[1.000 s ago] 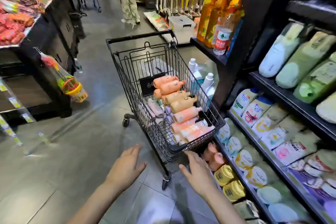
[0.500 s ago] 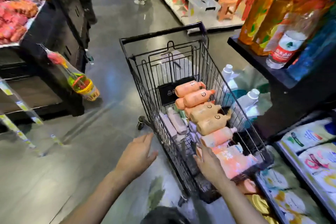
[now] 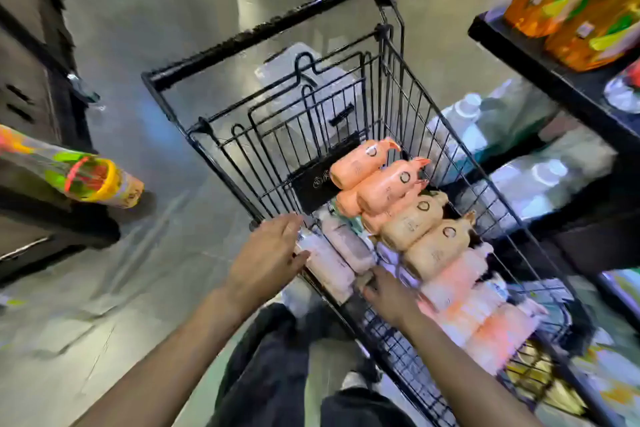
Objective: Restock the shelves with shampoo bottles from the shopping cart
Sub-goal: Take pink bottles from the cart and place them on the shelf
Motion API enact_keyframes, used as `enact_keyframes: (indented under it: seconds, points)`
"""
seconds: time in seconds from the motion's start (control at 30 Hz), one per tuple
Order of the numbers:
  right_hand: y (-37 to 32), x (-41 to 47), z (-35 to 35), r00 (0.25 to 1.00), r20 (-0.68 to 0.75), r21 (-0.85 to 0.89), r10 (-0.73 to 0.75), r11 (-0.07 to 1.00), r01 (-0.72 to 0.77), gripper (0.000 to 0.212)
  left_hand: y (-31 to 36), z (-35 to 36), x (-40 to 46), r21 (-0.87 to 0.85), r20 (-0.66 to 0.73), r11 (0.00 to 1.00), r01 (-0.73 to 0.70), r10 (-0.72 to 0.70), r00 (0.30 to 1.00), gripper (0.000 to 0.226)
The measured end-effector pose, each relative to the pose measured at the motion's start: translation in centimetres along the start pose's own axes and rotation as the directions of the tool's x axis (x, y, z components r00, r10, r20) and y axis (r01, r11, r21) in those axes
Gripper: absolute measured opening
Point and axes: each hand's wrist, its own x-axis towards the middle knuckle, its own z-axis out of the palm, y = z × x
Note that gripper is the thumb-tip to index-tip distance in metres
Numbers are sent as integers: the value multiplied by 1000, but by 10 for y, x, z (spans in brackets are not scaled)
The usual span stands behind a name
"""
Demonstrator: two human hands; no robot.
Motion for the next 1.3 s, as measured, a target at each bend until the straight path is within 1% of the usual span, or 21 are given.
enact_keyframes:
  seconds: [0.03,0.07,0.1,0.23,0.27,0.37,0.47,0.5,0.53,0.57,0.6,0.67,0.7,0.77,0.83,0.9,1.0,1.07,1.17,1.23,1.3]
  points:
    - [-5,13,6,998,38,-7,55,998,-54,38,-10,-2,16,4,32,999,-40,40,999,58]
    - [-13,23,9,995,54,-15,90,996,-89,34,-20,-3,32,11,64,997,-74,73,995,61]
    - [-23,31,12,993,64,-19,102,995,-101,35,-29,-4,47,19,94,995,-103,100,991,62]
    - [-51,71,32,990,103,9,92,996,-93,59,-61,0,99,36,188,987,-158,149,971,63]
    - [-57,82,39,987,116,39,112,992,-118,59,-66,3,109,24,205,987,-159,151,967,63]
    - [-73,110,55,977,165,26,132,990,-138,46,-77,9,130,-1,225,988,-154,151,963,63]
    - [-73,139,72,989,91,8,115,993,-117,52,-82,18,136,-39,220,995,-88,94,971,56]
    - [-72,148,76,993,52,-48,106,993,-103,55,-82,21,135,-12,207,996,-92,92,974,53]
    - [-72,154,80,991,17,-60,130,990,-128,56,-84,24,135,17,196,994,-111,106,975,50]
    - [-74,160,84,989,13,-92,146,985,-145,58,-86,27,134,44,181,989,-144,134,974,49]
    - [-77,165,90,987,-12,-154,157,975,-157,64,-89,31,134,63,167,983,-170,158,973,47]
    - [-83,175,96,989,39,-310,142,943,-123,79,-91,34,134,87,149,980,-177,162,975,47]
    - [-81,180,100,991,-19,-344,131,930,-130,76,-90,34,134,98,142,981,-167,153,978,48]
    - [-80,186,108,996,-74,-317,58,945,-79,67,-87,32,133,112,134,983,-147,131,982,48]
    - [-85,180,103,994,16,-389,108,916,-94,73,-87,31,134,118,131,984,-132,117,985,47]
    - [-80,180,108,994,-33,-391,99,914,-105,77,-87,32,134,122,126,984,-127,112,986,46]
    - [-72,175,90,998,25,-302,52,953,-42,82,-89,32,133,126,114,985,-117,103,988,41]
    - [-73,163,71,999,15,-201,28,979,-24,79,-89,31,133,105,131,989,-107,93,987,44]
    - [-83,127,44,998,-21,69,62,996,-61,79,-83,27,133,42,166,998,-54,47,985,48]
    - [-95,97,22,994,-40,301,97,950,-81,75,-79,24,132,-13,142,1000,-1,3,990,55]
    - [-109,69,0,986,-120,546,118,837,-34,66,-75,20,134,-84,150,992,91,-77,986,62]
